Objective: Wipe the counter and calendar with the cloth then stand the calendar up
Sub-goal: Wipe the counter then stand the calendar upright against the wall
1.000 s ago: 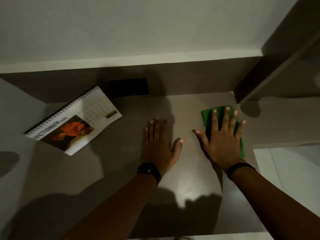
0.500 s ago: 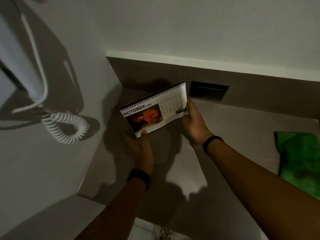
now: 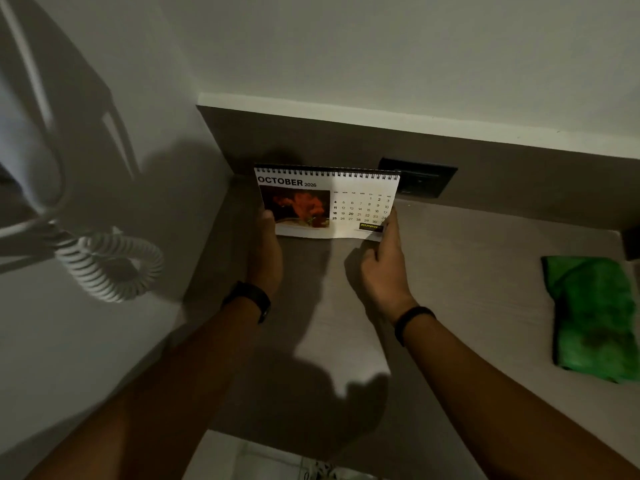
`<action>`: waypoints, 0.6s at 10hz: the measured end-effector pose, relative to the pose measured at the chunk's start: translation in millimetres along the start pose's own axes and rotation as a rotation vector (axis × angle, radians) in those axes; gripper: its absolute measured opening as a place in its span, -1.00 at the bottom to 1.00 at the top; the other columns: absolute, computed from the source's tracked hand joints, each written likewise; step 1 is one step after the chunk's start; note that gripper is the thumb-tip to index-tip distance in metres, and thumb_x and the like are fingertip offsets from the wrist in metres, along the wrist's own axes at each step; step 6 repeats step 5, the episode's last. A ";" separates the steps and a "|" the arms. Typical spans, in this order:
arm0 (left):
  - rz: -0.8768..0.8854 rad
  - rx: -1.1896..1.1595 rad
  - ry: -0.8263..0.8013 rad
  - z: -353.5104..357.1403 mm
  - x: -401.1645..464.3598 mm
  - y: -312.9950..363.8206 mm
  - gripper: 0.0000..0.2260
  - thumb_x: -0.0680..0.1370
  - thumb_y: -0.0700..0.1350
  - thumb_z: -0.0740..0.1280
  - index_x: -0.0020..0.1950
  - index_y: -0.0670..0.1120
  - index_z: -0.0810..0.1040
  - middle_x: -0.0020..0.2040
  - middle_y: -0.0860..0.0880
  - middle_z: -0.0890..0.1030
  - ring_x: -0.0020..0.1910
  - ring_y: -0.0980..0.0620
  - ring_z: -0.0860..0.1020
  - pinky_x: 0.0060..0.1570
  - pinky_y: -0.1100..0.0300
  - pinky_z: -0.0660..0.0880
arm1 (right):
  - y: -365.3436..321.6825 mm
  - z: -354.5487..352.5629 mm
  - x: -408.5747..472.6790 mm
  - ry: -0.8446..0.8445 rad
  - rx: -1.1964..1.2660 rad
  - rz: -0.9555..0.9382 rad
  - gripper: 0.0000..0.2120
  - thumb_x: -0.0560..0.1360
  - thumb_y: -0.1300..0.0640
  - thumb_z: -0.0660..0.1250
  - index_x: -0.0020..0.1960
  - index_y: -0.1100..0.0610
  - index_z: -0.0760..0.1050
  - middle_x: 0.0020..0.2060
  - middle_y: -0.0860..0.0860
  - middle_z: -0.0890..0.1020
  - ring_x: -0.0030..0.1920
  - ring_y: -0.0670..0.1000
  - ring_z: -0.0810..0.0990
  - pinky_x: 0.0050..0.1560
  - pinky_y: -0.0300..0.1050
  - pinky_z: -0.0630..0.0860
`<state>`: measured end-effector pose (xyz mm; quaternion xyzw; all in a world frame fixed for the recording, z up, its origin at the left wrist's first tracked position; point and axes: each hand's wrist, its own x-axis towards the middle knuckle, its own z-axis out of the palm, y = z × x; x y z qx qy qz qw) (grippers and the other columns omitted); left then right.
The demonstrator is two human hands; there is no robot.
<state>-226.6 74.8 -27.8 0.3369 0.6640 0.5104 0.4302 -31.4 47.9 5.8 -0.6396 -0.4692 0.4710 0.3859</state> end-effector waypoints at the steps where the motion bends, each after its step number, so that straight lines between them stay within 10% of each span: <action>1: 0.001 0.041 -0.039 0.1 12.9 -2.0 -0.53 0.54 0.38 0.15 0.40 0.28 0.44 0.23 0.28 0.57 0.18 0.35 0.57 0.16 0.26 0.47 | 1.5 5.4 -0.3 0.019 -0.014 0.002 -0.19 0.60 0.44 0.13 0.71 0.01 -0.12 0.65 0.01 0.23 0.63 -0.03 0.19 0.63 0.00 0.18; 3: 0.045 0.097 -0.054 0.0 13.3 -2.6 -0.44 0.64 0.22 0.13 0.59 0.02 0.38 0.27 0.17 0.59 0.14 0.41 0.57 0.12 0.43 0.51 | 4.6 7.5 -0.3 0.007 -0.034 0.016 -0.14 0.58 0.45 0.16 0.70 0.01 -0.18 0.66 0.01 0.19 0.64 -0.01 0.16 0.63 -0.05 0.12; 4: 0.051 0.117 -0.057 0.5 2.7 3.7 -0.34 0.61 0.22 0.22 0.67 0.02 0.24 0.51 0.01 0.49 0.42 0.10 0.51 0.42 0.05 0.49 | 3.3 2.9 -2.2 -0.036 -0.022 0.044 -0.11 0.58 0.45 0.18 0.70 0.00 -0.22 0.67 0.00 0.17 0.65 -0.01 0.14 0.60 -0.09 0.09; 6: 0.233 0.304 0.000 1.2 -27.2 9.1 -0.21 0.60 0.19 0.33 0.73 0.03 0.05 0.72 -0.01 0.15 0.67 0.02 0.14 0.65 -0.03 0.13 | 8.1 -14.8 -34.1 -0.016 -0.062 0.094 -0.13 0.61 0.39 0.22 0.70 0.01 -0.21 0.69 0.00 0.07 0.66 0.04 0.10 0.65 0.10 0.11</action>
